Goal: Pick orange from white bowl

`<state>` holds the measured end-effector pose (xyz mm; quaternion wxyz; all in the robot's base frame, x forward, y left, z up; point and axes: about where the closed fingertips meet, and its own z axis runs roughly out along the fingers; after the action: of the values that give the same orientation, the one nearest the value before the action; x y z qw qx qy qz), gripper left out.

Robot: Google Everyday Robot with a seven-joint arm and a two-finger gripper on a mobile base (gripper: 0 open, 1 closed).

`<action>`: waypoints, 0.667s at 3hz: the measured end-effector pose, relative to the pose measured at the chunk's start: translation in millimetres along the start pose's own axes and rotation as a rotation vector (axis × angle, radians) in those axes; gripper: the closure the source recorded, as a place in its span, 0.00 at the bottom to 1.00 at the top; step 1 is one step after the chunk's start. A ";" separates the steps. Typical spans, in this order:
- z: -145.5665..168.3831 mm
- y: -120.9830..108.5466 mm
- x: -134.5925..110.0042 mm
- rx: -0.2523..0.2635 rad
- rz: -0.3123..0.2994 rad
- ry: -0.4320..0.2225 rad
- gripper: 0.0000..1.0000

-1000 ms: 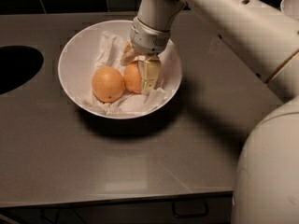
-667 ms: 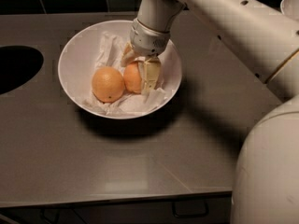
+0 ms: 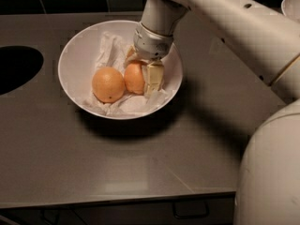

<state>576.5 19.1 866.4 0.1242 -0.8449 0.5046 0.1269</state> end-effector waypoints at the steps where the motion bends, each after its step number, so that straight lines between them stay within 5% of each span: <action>1: 2.1 0.4 2.2 -0.004 0.004 0.000 0.27; 2: 5.9 -1.1 2.9 -0.011 0.003 -0.003 0.27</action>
Offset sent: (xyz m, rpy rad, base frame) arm -0.0040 -0.0059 -0.0093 -0.0252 0.0446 0.0139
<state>578.3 19.2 859.9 0.1199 -0.8446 0.5050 0.1310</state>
